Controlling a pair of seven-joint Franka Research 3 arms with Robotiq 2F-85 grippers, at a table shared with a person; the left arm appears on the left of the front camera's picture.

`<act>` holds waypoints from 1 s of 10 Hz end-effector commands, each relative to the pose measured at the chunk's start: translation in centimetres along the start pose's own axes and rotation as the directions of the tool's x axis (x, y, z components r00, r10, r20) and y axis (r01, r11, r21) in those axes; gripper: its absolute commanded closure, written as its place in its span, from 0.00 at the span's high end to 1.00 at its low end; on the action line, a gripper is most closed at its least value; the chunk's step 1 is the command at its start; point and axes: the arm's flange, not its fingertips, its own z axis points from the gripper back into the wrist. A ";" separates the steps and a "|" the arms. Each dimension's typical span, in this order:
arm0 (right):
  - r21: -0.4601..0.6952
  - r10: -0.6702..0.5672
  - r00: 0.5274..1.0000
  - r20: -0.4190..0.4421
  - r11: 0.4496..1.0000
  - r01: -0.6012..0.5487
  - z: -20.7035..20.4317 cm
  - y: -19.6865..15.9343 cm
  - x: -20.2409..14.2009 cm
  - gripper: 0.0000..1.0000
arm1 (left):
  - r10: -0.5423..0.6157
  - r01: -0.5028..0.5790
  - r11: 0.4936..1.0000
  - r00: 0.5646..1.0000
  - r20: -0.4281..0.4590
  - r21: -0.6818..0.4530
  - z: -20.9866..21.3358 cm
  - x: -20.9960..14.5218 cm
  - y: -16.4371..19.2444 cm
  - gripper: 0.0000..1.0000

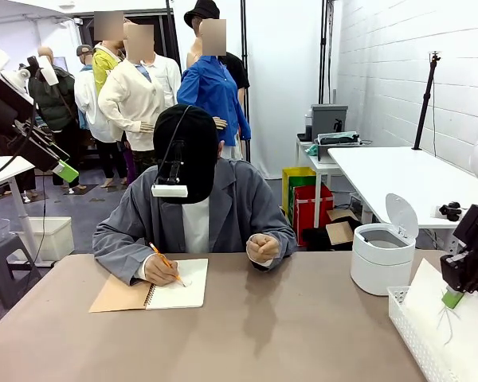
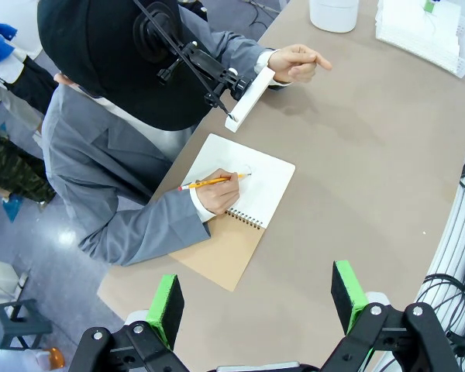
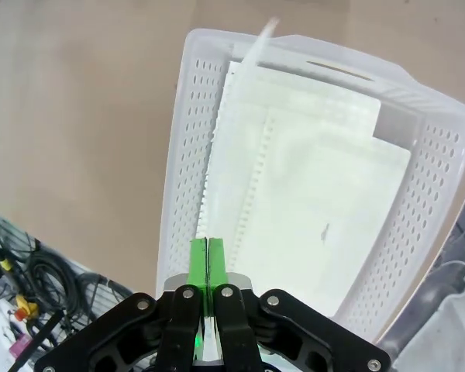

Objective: Sort the paper based on its condition.
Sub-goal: If a person hands you a paper, place it in the Organizing basket , and if it's crumpled, put it in the Trash can.

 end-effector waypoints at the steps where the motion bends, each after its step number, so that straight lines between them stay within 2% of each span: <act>1: -0.004 -0.004 1.000 -0.003 1.000 0.004 0.3 -0.3 -0.1 0.00 | 0.001 -0.001 1.000 1.000 0.001 -0.002 0.0 -0.1 0.0 1.00; 6: -0.004 -0.004 1.000 -0.003 1.000 0.004 0.3 -0.3 -0.1 0.00 | 0.001 -0.001 1.000 1.000 0.001 -0.002 0.0 -0.1 0.0 1.00; 7: 0.001 -0.004 1.000 0.004 1.000 0.004 0.2 -0.2 0.0 0.15 | 0.001 -0.001 1.000 1.000 0.001 -0.002 0.0 -0.1 0.0 1.00; 8: -0.051 -0.006 1.000 -0.004 0.999 0.006 0.1 -0.3 -0.2 0.32 | 0.001 -0.001 1.000 1.000 0.001 -0.002 0.0 -0.1 0.0 1.00; 10: -0.065 -0.016 1.000 -0.013 0.998 0.015 0.5 -0.4 -0.3 0.68 | 0.001 -0.001 1.000 1.000 0.001 -0.002 0.0 -0.1 0.0 1.00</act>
